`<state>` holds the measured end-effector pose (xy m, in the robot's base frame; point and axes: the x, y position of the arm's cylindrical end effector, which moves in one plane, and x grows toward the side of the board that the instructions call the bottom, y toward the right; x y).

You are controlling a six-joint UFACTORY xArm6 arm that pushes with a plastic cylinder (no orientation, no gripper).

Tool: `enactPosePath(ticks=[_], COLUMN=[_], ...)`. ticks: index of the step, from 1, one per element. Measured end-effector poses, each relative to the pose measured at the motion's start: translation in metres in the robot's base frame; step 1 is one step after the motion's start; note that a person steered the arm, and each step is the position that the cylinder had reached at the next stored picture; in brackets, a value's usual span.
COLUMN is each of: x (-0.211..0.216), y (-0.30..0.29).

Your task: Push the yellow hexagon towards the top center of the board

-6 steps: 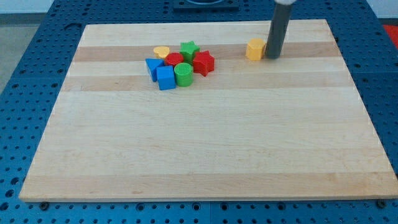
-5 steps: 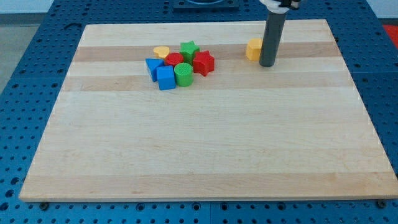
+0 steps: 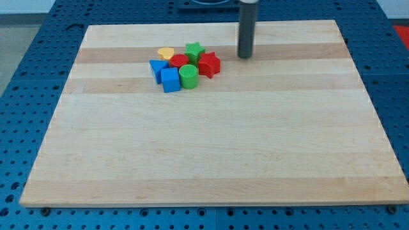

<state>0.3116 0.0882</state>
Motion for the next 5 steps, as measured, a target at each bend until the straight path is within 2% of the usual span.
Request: enactPosePath(ticks=[1,2,5], x=[-0.038,-0.116,-0.119], y=[0.054,0.070,0.010])
